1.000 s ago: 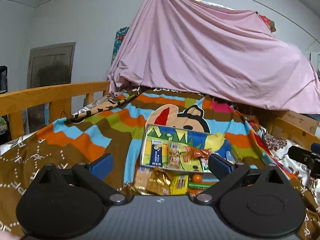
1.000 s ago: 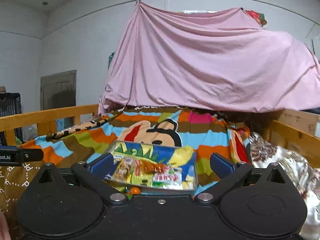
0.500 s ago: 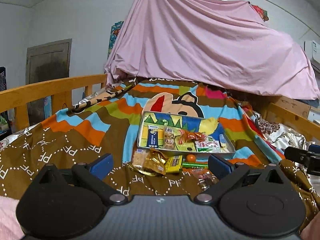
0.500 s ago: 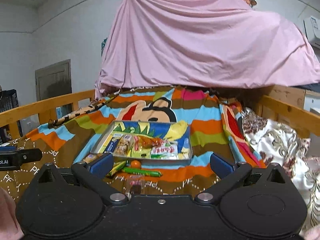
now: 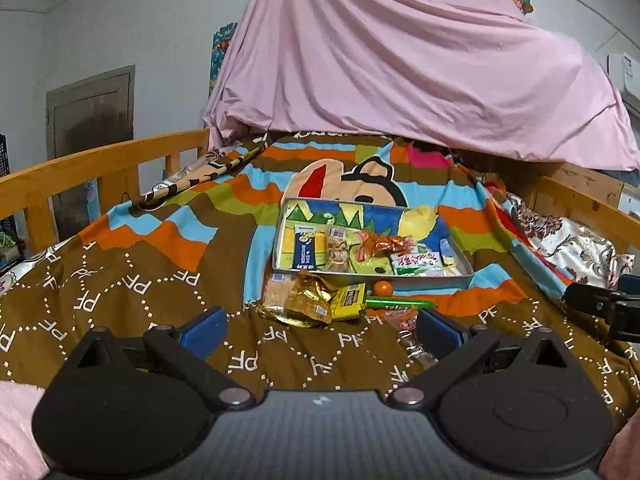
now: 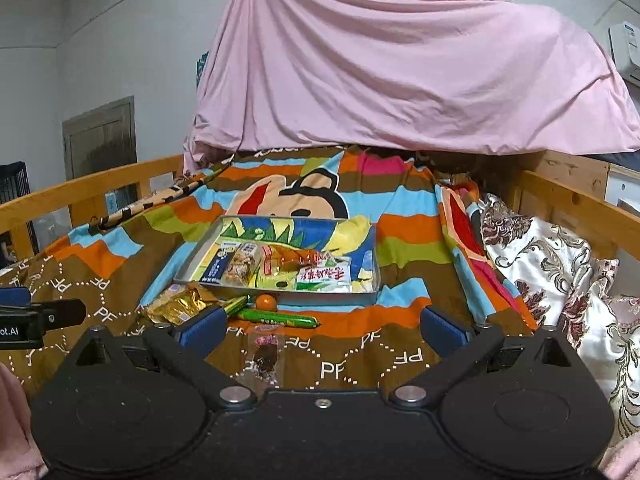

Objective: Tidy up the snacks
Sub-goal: 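Raise both open tools and pull them back from the tray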

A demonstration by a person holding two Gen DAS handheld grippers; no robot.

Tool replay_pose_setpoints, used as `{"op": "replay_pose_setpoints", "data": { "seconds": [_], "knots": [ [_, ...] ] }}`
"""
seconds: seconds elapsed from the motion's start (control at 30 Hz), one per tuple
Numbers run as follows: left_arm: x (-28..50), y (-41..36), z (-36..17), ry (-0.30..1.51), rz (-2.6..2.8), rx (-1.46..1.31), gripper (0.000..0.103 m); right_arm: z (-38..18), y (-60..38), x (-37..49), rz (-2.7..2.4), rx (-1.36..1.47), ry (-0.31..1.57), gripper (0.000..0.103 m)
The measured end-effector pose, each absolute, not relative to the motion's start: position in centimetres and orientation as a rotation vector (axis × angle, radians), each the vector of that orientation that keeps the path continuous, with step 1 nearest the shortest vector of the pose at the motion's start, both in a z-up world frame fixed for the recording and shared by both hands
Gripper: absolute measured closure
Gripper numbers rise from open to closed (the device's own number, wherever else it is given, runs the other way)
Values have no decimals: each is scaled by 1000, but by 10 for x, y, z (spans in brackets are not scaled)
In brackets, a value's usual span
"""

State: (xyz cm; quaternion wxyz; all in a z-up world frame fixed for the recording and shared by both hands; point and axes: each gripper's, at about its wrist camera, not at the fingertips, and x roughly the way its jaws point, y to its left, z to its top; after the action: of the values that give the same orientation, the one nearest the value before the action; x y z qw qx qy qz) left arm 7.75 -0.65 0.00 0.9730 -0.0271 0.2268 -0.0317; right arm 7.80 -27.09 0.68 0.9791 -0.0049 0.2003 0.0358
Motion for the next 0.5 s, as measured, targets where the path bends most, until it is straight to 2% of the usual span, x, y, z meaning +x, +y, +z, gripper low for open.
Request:
{"op": "replay_pose_setpoints", "data": {
  "seconds": [0.5],
  "knots": [
    [101, -11, -9, 585, -61, -22, 0, -12, -258, 102, 68, -70, 552, 1]
  ]
}}
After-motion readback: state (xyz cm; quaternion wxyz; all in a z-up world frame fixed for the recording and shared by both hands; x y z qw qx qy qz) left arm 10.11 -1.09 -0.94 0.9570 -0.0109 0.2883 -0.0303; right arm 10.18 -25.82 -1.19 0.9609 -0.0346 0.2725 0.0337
